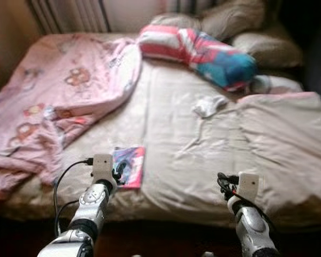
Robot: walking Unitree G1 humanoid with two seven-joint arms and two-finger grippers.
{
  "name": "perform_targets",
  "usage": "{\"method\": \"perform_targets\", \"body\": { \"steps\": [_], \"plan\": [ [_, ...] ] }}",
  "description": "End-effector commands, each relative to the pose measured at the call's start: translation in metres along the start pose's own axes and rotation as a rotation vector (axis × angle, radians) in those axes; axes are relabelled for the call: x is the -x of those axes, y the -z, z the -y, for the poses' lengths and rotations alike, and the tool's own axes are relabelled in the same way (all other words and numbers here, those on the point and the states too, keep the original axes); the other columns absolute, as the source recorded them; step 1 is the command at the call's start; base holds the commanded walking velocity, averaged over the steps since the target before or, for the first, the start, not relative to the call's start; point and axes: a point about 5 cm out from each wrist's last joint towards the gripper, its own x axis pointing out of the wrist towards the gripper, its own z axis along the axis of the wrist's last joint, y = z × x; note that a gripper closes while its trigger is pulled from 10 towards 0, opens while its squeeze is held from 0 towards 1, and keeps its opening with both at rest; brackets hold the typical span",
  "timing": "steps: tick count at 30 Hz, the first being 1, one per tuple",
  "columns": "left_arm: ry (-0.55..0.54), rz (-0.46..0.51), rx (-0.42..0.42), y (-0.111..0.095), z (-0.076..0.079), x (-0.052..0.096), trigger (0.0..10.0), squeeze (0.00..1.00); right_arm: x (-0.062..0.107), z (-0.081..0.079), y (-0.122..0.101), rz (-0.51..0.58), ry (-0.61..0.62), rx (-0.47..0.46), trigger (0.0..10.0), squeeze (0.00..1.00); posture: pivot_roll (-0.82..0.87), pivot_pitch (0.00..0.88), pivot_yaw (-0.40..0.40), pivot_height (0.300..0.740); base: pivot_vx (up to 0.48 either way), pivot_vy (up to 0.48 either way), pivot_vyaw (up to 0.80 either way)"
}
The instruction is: Clean up the room
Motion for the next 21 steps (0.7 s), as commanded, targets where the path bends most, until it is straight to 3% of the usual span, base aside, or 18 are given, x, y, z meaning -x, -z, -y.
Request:
{"method": "perform_targets", "body": {
  "steps": [1,16,19,21],
  "plan": [
    [0.000,-0.028,0.004,0.007,0.000,0.002,10.0,0.00,0.004,0.002,0.008,-0.026,0.015,-0.016,10.0,0.00,-0.08,0.176,0.042,0.740,0.000,0.480,0.00],
    [-0.003,-0.029,0.003,0.006,-0.001,0.002,10.0,0.00,0.004,0.002,0.009,-0.033,0.017,-0.018,10.0,0.00,-0.08,0.173,0.041,0.740,0.000,0.480,0.00],
    [-0.007,-0.041,0.000,0.009,-0.003,0.003,10.0,0.00,0.004,0.002,0.010,-0.040,0.019,-0.018,10.0,0.00,-0.08,0.168,0.040,0.740,0.000,0.480,0.00],
    [-0.003,-0.099,-0.016,0.019,-0.005,0.007,10.0,0.00,0.006,0.003,0.014,-0.064,0.023,-0.020,10.0,0.00,-0.08,0.164,0.040,0.740,0.000,0.000,0.00]
  ]
}}
